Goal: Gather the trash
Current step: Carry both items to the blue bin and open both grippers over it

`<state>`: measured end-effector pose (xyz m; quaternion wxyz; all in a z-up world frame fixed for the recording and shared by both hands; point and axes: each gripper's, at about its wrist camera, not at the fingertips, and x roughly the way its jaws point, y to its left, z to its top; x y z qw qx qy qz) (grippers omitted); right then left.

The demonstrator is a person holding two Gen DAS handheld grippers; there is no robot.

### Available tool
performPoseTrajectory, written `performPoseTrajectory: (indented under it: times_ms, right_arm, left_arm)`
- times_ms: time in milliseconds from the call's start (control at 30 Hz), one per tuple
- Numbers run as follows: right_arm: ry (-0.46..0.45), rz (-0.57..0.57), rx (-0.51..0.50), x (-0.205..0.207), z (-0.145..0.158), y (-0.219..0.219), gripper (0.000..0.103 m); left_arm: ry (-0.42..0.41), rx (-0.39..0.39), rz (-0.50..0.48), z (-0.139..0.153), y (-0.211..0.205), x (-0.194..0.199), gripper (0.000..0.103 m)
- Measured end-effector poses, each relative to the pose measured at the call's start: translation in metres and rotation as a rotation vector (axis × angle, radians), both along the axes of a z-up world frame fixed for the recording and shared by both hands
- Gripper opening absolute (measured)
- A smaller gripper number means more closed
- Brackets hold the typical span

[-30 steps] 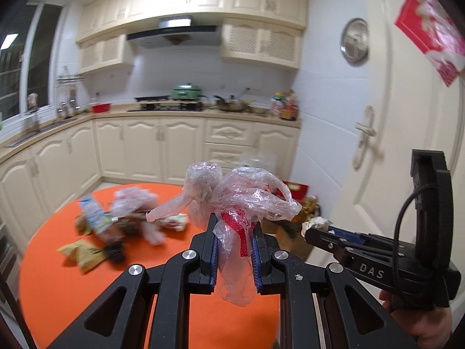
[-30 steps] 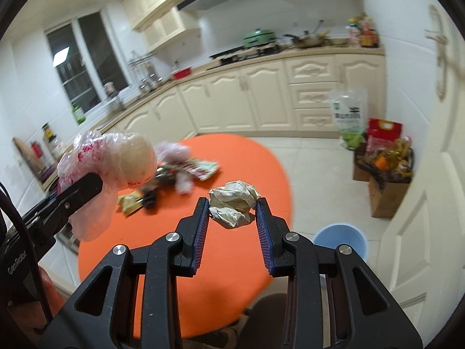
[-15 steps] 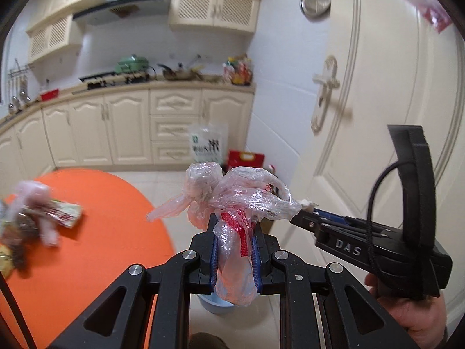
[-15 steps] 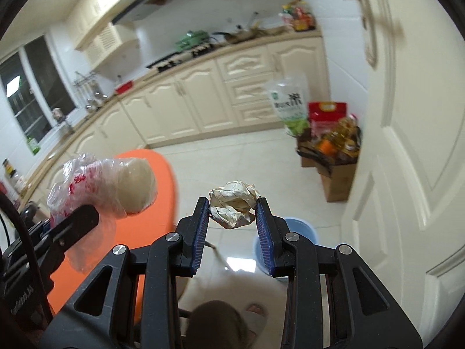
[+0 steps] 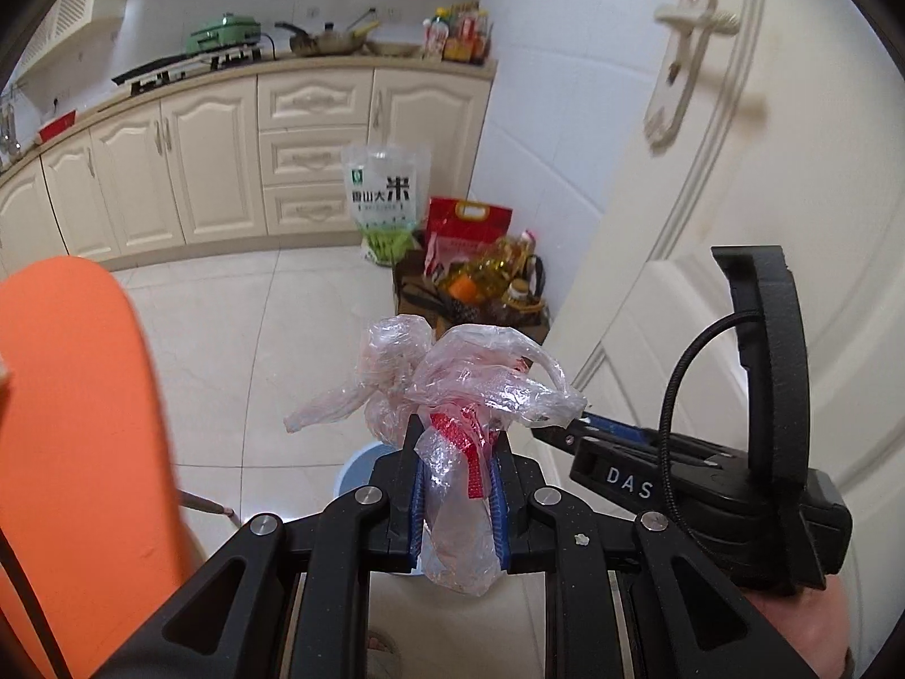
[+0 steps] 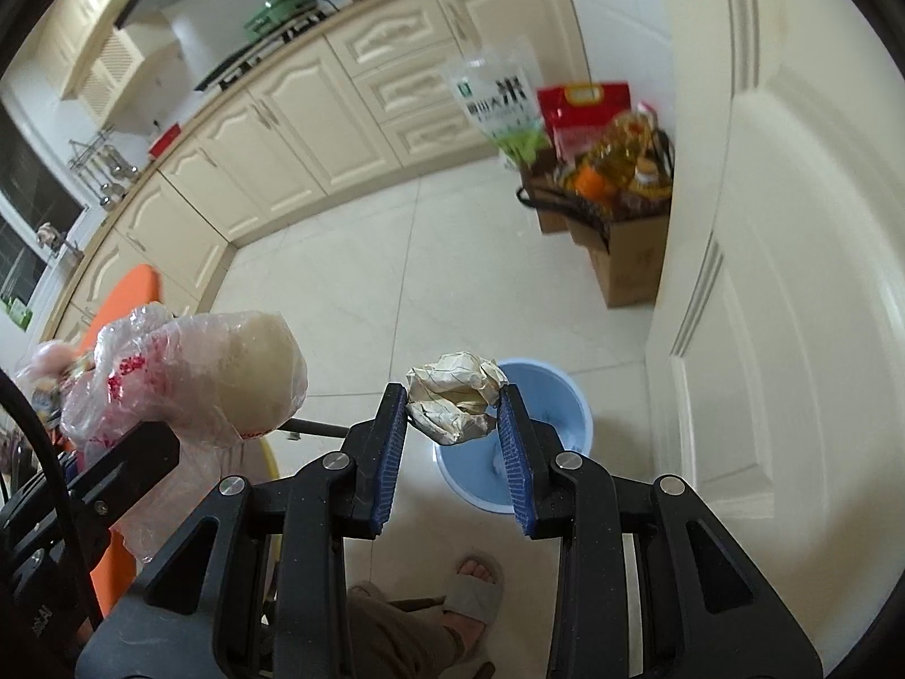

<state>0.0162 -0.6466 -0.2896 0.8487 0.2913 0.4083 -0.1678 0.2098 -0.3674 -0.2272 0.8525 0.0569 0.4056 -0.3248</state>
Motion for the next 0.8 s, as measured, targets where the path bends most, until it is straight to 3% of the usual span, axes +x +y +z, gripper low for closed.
performPoseTrajectory:
  times_ms: [267, 367, 433, 467, 500, 600, 633, 700, 800]
  right_arm:
    - [0.042, -0.01, 0.089, 0.032, -0.051, -0.029, 0.031]
    - [0.059, -0.011, 0.111, 0.042, -0.069, -0.038, 0.034]
    - [0.066, -0.028, 0.126, 0.042, -0.078, -0.043, 0.037]
    - [0.069, -0.039, 0.136, 0.042, -0.083, -0.045, 0.04]
    - [0.071, -0.051, 0.141, 0.041, -0.085, -0.048, 0.052]
    - [0.073, -0.08, 0.158, 0.036, -0.09, -0.054, 0.067]
    - [0.072, -0.089, 0.164, 0.034, -0.09, -0.056, 0.079]
    - [0.065, -0.105, 0.164, 0.031, -0.088, -0.057, 0.093]
    - [0.067, -0.133, 0.154, 0.025, -0.082, -0.057, 0.103]
  left_arm:
    - [0.103, 0.085, 0.017, -0.031, -0.086, 0.082, 0.019]
    - [0.117, 0.119, 0.032, -0.032, -0.123, 0.112, 0.037]
    - [0.116, 0.129, 0.044, -0.032, -0.138, 0.124, 0.064]
    - [0.112, 0.131, 0.058, -0.031, -0.143, 0.129, 0.067]
    - [0.106, 0.134, 0.07, -0.031, -0.148, 0.131, 0.071]
    - [0.099, 0.147, 0.088, -0.036, -0.156, 0.132, 0.076]
    - [0.096, 0.153, 0.093, -0.036, -0.157, 0.13, 0.079]
    - [0.086, 0.157, 0.096, -0.036, -0.157, 0.124, 0.081]
    - [0.062, 0.157, 0.096, -0.028, -0.151, 0.107, 0.09]
